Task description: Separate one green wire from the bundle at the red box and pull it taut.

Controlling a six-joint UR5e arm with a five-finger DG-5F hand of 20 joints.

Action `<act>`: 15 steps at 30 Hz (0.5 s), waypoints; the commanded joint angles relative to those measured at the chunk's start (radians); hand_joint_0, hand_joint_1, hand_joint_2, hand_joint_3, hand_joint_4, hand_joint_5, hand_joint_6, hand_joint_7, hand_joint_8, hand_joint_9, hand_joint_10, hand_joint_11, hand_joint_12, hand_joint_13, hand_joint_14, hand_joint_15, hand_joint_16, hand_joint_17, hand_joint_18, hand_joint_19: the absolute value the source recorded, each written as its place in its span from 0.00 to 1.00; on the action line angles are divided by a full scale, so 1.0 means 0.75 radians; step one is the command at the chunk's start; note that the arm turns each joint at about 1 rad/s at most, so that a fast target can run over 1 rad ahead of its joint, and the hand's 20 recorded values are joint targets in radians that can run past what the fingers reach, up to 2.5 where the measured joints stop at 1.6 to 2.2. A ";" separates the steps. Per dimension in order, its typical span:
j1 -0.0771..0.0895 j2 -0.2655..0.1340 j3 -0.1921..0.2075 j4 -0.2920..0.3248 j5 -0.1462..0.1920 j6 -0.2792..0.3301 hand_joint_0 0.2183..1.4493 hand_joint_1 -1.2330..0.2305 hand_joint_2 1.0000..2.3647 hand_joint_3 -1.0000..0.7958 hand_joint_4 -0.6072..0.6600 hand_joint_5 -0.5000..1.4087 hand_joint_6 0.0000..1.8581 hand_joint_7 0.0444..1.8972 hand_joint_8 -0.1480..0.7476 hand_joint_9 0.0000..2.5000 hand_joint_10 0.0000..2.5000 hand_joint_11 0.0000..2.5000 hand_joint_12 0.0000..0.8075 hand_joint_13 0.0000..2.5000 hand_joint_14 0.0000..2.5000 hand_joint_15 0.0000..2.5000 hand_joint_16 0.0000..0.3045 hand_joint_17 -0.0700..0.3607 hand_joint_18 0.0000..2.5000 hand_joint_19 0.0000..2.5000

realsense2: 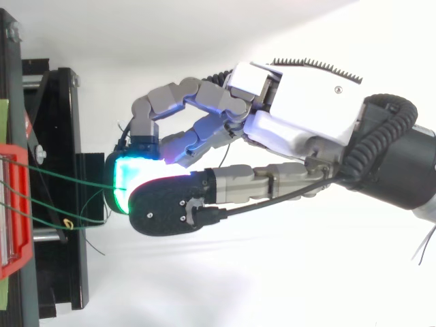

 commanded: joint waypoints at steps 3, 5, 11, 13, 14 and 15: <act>0.000 0.000 0.000 0.000 0.000 -0.005 0.35 0.24 0.01 0.60 0.26 0.21 0.48 0.70 0.41 0.36 0.00 0.11 0.47 0.28 0.00 0.11 0.16 0.42 0.28 0.13; 0.000 0.000 0.000 0.000 0.000 -0.005 0.35 0.24 0.01 0.60 0.26 0.21 0.48 0.70 0.41 0.36 0.00 0.11 0.47 0.28 0.00 0.11 0.16 0.42 0.28 0.13; 0.000 0.000 0.000 0.000 -0.002 -0.005 0.35 0.24 0.01 0.60 0.26 0.21 0.48 0.70 0.41 0.37 0.00 0.11 0.47 0.28 0.00 0.11 0.16 0.42 0.29 0.13; 0.000 0.000 0.000 0.000 -0.002 -0.005 0.35 0.25 0.01 0.60 0.26 0.21 0.48 0.70 0.41 0.37 0.00 0.11 0.48 0.28 0.00 0.11 0.16 0.42 0.29 0.13; 0.000 0.000 0.000 0.000 -0.002 -0.005 0.35 0.25 0.01 0.60 0.26 0.21 0.48 0.70 0.41 0.37 0.00 0.11 0.47 0.28 0.00 0.11 0.16 0.42 0.29 0.13; 0.000 0.000 0.000 0.000 -0.002 -0.005 0.35 0.25 0.01 0.60 0.26 0.21 0.48 0.70 0.41 0.37 0.00 0.11 0.47 0.28 0.00 0.11 0.16 0.42 0.29 0.13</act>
